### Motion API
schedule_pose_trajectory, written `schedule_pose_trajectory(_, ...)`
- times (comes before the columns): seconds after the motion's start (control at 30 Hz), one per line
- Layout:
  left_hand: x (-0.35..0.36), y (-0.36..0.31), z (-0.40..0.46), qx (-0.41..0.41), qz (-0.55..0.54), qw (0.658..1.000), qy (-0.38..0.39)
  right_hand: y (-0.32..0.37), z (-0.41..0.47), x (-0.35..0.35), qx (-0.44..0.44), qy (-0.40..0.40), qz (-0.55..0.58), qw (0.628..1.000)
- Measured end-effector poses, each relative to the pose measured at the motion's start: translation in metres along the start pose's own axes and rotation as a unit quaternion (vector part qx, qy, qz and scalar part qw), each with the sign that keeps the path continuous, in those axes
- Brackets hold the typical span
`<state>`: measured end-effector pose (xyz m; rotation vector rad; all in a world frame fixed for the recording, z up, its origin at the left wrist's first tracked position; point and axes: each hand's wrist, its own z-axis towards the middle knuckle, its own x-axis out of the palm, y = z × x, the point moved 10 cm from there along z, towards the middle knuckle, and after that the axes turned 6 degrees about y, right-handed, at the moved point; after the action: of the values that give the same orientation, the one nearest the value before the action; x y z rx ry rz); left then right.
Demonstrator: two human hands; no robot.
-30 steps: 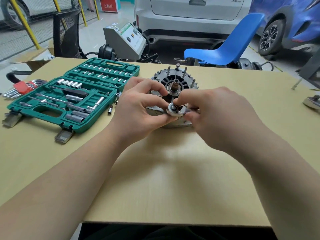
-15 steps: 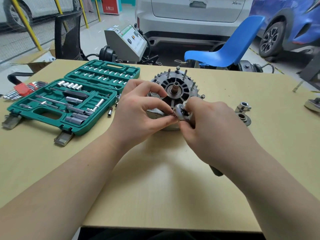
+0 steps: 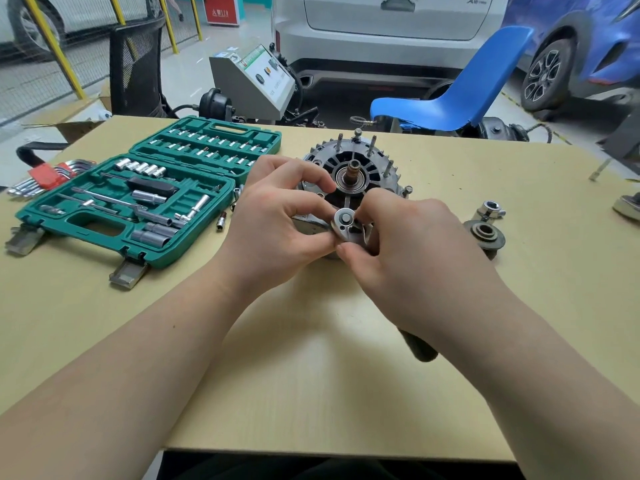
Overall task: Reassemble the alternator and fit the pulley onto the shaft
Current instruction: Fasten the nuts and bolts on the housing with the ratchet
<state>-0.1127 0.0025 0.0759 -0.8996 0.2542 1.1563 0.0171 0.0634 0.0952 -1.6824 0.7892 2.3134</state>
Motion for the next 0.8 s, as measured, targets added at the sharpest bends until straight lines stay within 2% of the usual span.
schedule_pose_trajectory(0.17, 0.001, -0.001, 0.001, -0.004, -0.005, 1.0, 0.019, 0.003, 0.012, -0.017, -0.038, 0.014, -0.145, 0.989)
schedule_pose_trajectory(0.27, 0.002, -0.002, 0.001, 0.0, 0.003, 1.0, 0.022, 0.001, 0.021, -0.02, -0.038, 0.05, -0.135, 0.989)
schedule_pose_trajectory(0.53, 0.0, 0.0, 0.0, -0.005, 0.007, 1.0, 0.003, 0.009, 0.009, 0.0, -0.006, 0.014, -0.047, 0.999)
schedule_pose_trajectory(0.73, 0.001, -0.001, 0.001, 0.005, -0.011, 1.0, 0.014, 0.01, 0.018, -0.02, -0.039, 0.009, -0.169, 0.985)
schedule_pose_trajectory(0.8, 0.001, -0.002, 0.001, 0.006, -0.005, 1.0, 0.013, 0.006, 0.021, -0.02, -0.034, 0.026, -0.164, 0.985)
